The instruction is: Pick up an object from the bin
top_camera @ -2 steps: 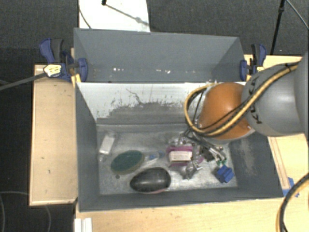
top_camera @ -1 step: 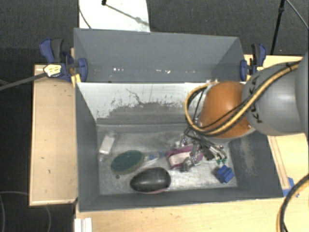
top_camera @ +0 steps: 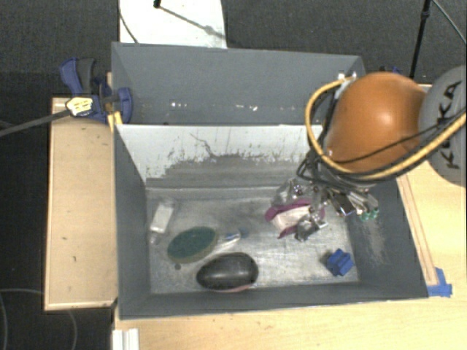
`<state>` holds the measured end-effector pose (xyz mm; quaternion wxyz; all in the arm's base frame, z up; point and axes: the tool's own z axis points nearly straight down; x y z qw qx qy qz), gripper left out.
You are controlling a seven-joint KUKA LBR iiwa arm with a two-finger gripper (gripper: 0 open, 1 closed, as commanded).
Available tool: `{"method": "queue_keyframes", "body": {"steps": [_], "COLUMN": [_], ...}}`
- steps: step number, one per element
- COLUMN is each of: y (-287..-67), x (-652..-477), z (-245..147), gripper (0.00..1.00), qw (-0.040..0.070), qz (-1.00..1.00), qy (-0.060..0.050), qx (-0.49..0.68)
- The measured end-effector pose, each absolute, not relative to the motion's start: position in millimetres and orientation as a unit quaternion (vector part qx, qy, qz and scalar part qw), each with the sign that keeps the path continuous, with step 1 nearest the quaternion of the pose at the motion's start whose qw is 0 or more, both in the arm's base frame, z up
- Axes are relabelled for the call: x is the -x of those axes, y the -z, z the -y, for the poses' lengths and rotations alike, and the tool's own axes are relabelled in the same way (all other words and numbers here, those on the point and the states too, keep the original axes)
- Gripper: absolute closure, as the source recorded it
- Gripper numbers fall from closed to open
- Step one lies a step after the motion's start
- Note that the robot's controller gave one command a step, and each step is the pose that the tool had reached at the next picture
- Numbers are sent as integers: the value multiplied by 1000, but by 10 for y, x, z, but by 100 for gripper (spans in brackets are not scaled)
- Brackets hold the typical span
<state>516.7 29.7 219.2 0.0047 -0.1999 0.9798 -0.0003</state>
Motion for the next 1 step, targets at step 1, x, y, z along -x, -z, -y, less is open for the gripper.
{"method": "queue_keyframes", "body": {"steps": [1], "y": [-3018], "x": [-5491], "z": [-228], "gripper": [100], "qw": [6], "qz": [-963], "qy": [1], "qx": [271]}}
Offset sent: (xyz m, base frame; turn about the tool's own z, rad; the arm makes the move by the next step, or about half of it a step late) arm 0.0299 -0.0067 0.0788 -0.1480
